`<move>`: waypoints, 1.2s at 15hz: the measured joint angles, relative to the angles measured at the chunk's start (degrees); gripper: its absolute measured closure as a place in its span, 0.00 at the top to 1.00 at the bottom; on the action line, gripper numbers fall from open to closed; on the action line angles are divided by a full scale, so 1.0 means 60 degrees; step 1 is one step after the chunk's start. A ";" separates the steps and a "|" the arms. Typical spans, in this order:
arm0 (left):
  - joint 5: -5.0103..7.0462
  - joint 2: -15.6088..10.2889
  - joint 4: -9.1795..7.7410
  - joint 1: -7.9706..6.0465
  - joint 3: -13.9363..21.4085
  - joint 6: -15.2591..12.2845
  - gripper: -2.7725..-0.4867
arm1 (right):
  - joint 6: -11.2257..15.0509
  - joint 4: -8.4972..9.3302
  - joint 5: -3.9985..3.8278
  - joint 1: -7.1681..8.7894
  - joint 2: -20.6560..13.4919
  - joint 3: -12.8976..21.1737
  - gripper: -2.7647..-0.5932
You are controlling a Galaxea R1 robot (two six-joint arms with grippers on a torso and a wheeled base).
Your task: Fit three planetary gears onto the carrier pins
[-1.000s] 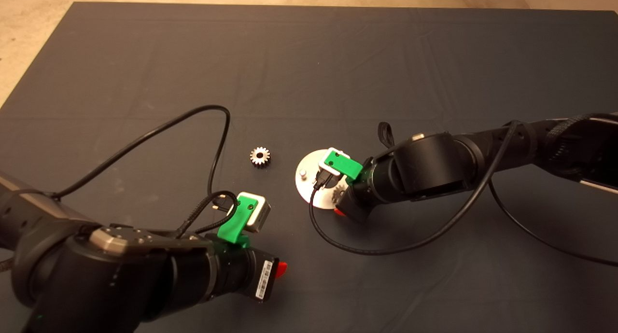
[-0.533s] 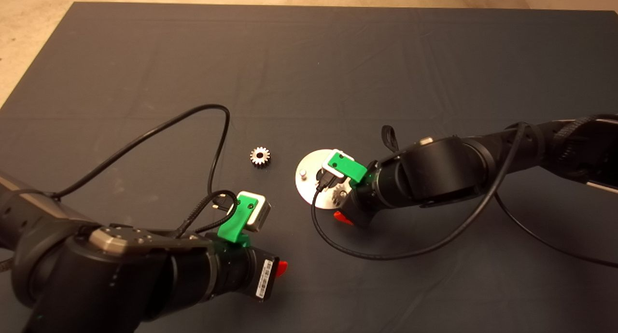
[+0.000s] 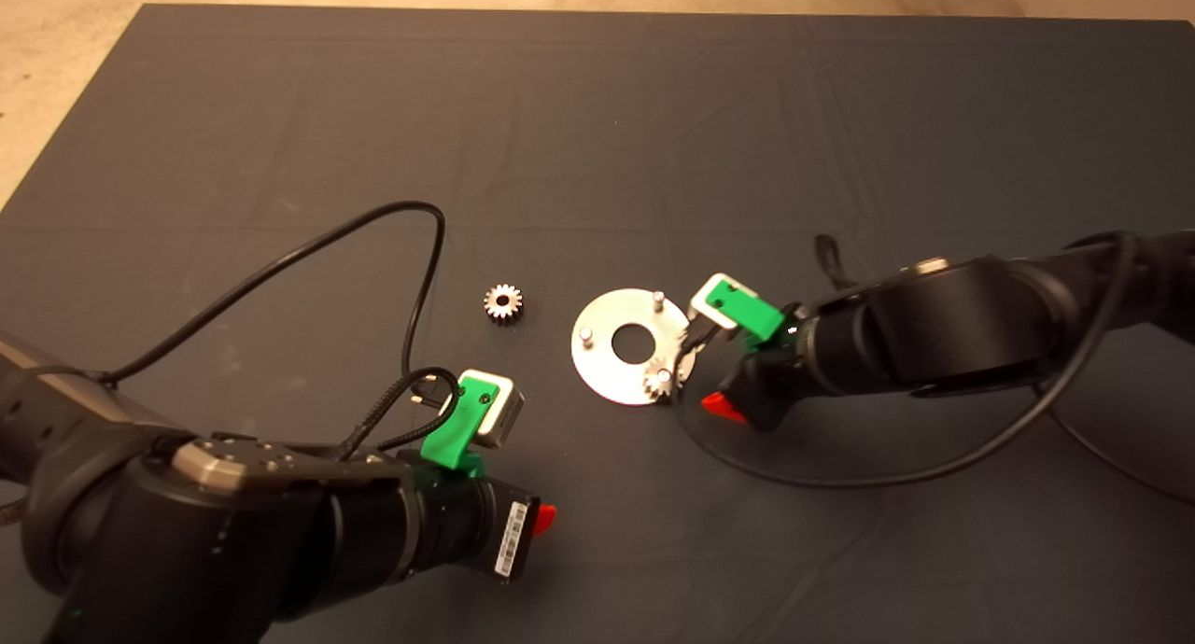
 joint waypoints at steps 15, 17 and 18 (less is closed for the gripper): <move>-0.0004 0.0134 0.0057 0.0245 0.0002 0.0000 0.44 | 0.0073 0.0026 0.0101 0.0091 -0.0849 -0.0654 0.66; -0.0004 0.0132 0.0059 0.0245 0.0002 0.0000 0.44 | 0.0077 0.0089 0.0723 0.0091 -0.0842 -0.0971 0.66; 0.0000 0.0132 0.0055 0.0248 0.0002 0.0000 0.44 | 0.0081 0.0120 0.0991 0.0095 -0.0824 -0.1148 0.66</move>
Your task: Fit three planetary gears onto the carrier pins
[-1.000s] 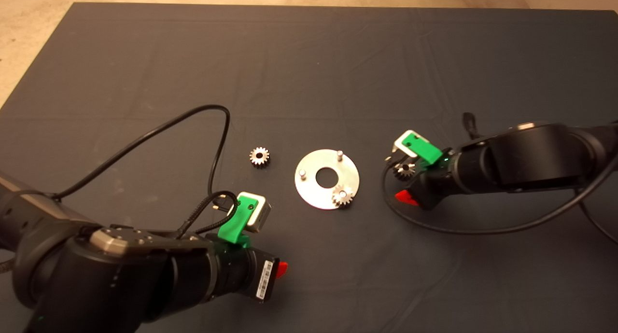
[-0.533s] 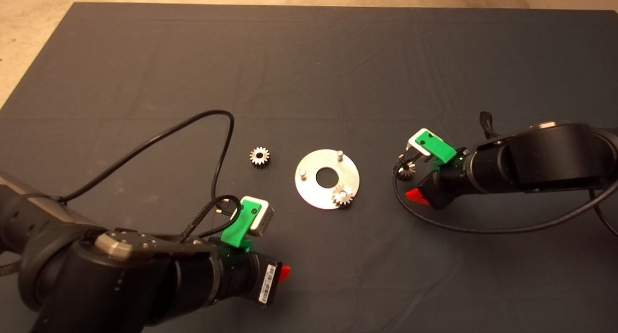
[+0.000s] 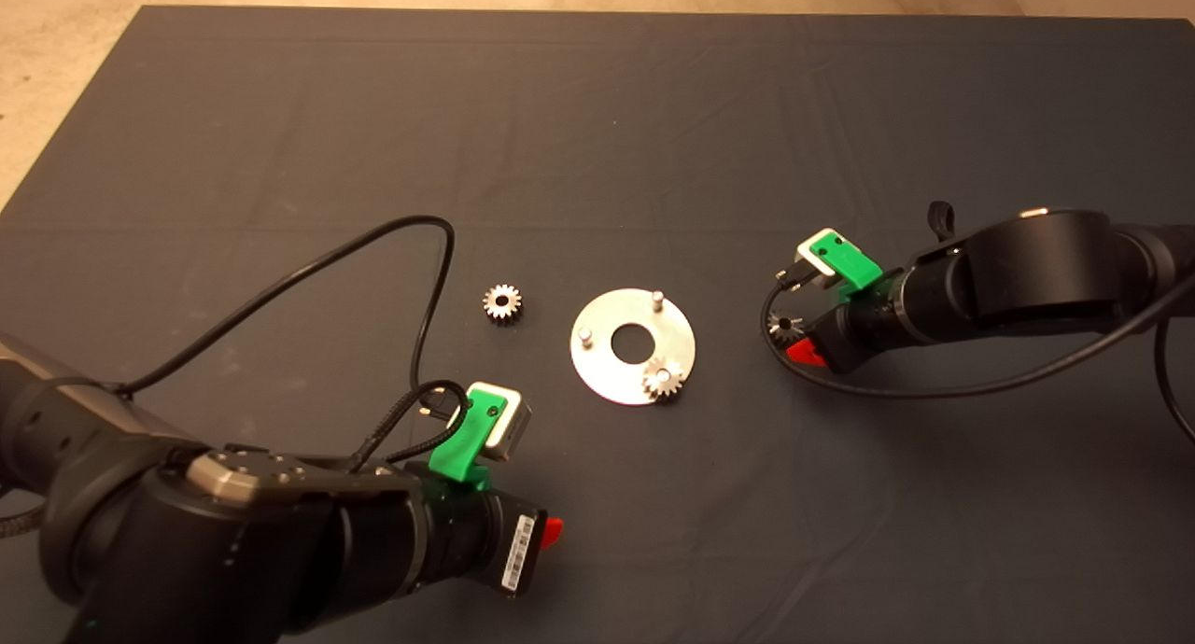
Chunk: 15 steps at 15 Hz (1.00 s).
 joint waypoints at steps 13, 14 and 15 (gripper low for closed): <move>0.0000 0.0000 0.0004 0.0140 0.0000 0.0000 0.44 | -0.0008 0.0278 0.0509 -0.0008 0.0297 -0.0678 0.66; -0.0004 0.0000 0.0008 0.0157 0.0000 -0.0004 0.44 | -0.0012 0.0278 0.0510 -0.0008 0.0297 -0.0749 0.66; -0.0004 0.0000 0.0037 0.0157 0.0000 -0.0002 0.44 | -0.0012 0.0278 0.0509 -0.0009 0.0297 -0.0776 0.66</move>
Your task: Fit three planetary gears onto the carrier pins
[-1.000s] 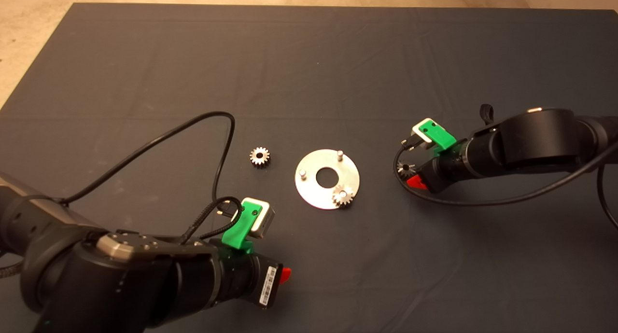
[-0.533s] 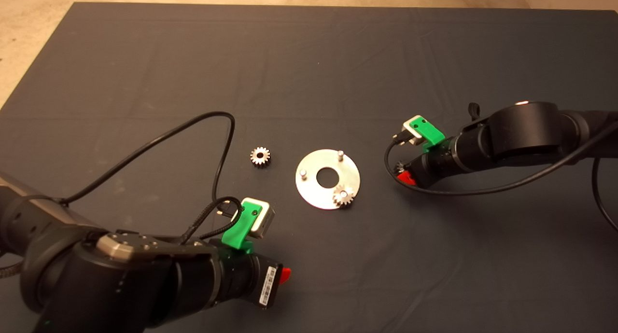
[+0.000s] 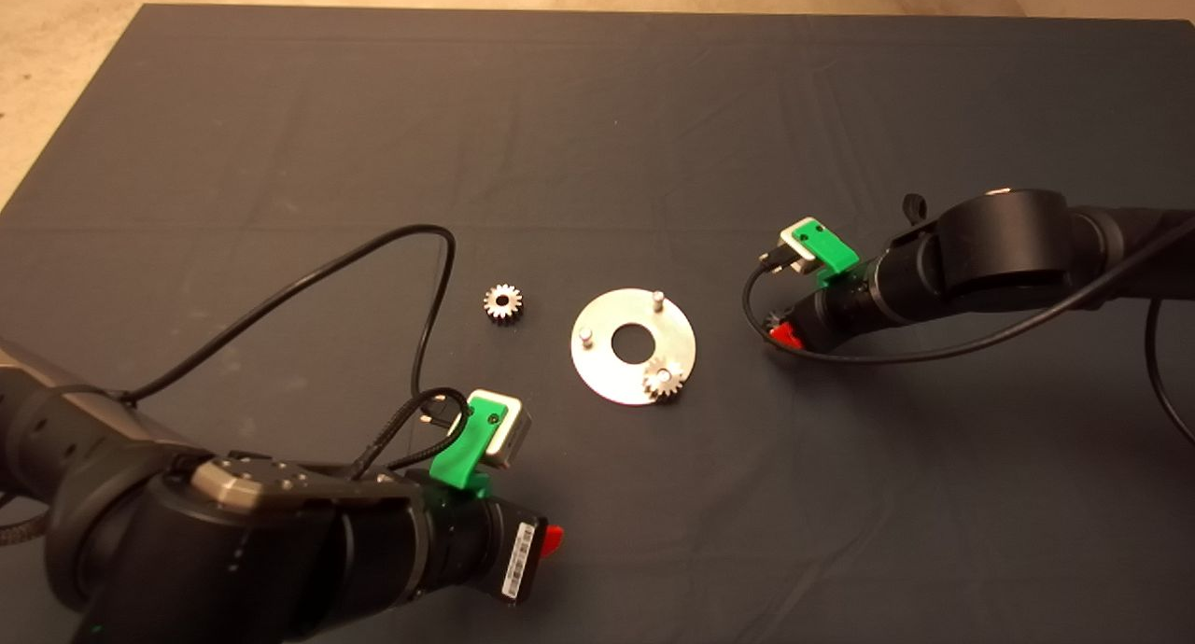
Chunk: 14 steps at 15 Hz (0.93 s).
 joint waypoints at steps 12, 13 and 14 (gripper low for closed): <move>0.0000 -0.0004 0.0106 0.0075 0.0000 0.0002 0.44 | 0.0000 0.0000 0.0037 -0.0009 0.0262 -0.0098 0.66; 0.0000 -0.0004 0.0106 0.0075 0.0000 0.0002 0.44 | 0.0000 0.0000 0.0031 -0.0027 0.0262 -0.0098 0.66; 0.0000 -0.0004 0.0110 0.0075 0.0000 0.0001 0.44 | 0.0000 0.0000 0.0033 -0.0048 0.0262 -0.0098 0.66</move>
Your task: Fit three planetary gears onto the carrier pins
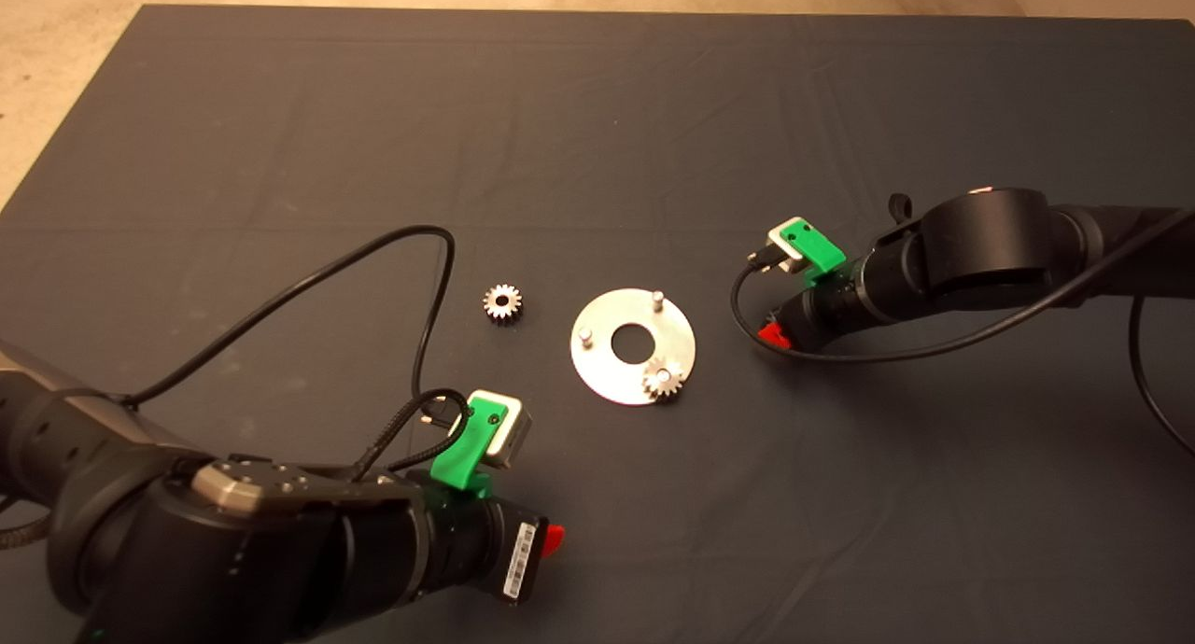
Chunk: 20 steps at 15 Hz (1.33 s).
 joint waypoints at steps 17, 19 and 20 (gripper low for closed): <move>0.0000 -0.0033 0.0004 0.0000 0.0000 0.0001 0.44 | -0.0006 0.0000 -0.0009 -0.0241 0.0000 -0.0063 0.60; 0.0000 -0.0055 0.0004 0.0000 0.0000 0.0000 0.44 | -0.0006 0.0000 -0.0004 -0.0273 0.0000 -0.0221 0.57; 0.0002 -0.0055 0.0004 0.0002 0.0000 -0.0001 0.44 | -0.0010 0.0000 -0.0010 -0.0300 0.0000 -0.0242 0.52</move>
